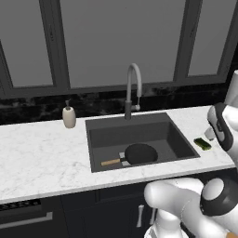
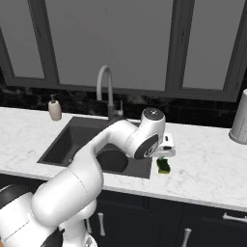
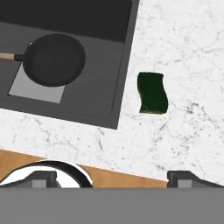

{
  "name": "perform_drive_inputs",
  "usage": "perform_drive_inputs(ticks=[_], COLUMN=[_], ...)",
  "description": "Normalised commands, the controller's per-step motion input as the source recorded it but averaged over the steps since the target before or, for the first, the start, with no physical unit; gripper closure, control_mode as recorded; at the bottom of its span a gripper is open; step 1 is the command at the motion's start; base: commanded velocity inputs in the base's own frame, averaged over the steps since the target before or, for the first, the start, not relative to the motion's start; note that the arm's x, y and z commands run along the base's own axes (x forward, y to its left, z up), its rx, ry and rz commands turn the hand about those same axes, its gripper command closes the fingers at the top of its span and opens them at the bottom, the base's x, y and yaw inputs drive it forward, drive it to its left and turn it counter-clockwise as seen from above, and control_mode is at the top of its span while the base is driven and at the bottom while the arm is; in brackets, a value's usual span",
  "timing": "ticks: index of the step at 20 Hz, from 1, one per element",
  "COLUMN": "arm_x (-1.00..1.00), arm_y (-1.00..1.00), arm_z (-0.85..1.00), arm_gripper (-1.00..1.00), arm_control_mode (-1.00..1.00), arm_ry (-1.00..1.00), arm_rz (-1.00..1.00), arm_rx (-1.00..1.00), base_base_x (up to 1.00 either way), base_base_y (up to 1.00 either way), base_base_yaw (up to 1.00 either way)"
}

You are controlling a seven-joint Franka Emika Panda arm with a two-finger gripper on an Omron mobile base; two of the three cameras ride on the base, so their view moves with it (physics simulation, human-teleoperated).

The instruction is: Pick the pan and sponge and place them into the sink. Then turn on the water.

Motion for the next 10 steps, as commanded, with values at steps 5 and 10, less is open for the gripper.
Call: perform_drive_inputs(ticks=[5, 10], arm_x=[0.13, 0.14], arm_y=[-0.22, -0.01], arm_z=[-0.16, -0.29], arm_gripper=[-1.0, -1.0], arm_control_mode=[-1.0, -1.0], arm_ry=[0.06, 0.02], arm_rz=[0.07, 0.08], arm_rx=[0.0, 0.0], base_base_x=[0.0, 0.0], base_base_y=[0.0, 0.0], base_base_yaw=[0.0, 0.0])
